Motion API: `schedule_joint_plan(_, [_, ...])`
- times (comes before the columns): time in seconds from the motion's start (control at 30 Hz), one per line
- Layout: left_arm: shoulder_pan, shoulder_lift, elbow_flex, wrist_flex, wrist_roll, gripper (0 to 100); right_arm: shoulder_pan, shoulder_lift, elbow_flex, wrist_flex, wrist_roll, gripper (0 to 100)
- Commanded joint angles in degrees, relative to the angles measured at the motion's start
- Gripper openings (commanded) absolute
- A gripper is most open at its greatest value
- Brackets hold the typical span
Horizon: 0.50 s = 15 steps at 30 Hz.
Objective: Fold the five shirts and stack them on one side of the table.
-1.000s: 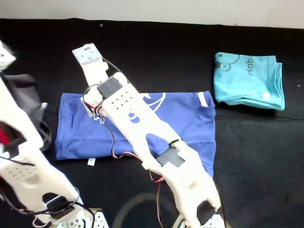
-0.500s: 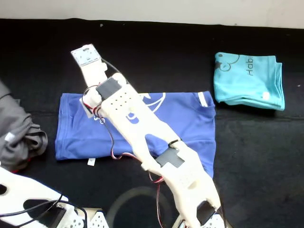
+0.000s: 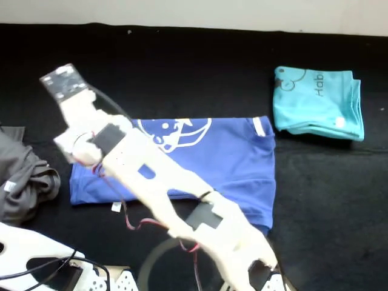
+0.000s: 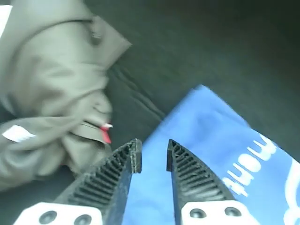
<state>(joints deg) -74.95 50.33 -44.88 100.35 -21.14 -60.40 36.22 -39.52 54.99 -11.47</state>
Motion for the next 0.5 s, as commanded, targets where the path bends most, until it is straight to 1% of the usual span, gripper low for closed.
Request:
schedule_joint_plan(0.0, [-2.8,-0.6,0.4,0.5,-0.7,19,-4.4,2.6,-2.8,-5.2,-0.6,9.9])
schedule_joint_plan(0.23, [-4.8,-0.7,0.4,0.7,-0.7,19,-10.1,10.2,-2.9,-11.7,-0.3,9.8])
schedule_joint_plan(0.47, [-4.7,-1.8,0.6,0.9,-0.6,19,-10.7,16.1,-2.9,-22.7,-0.3,9.8])
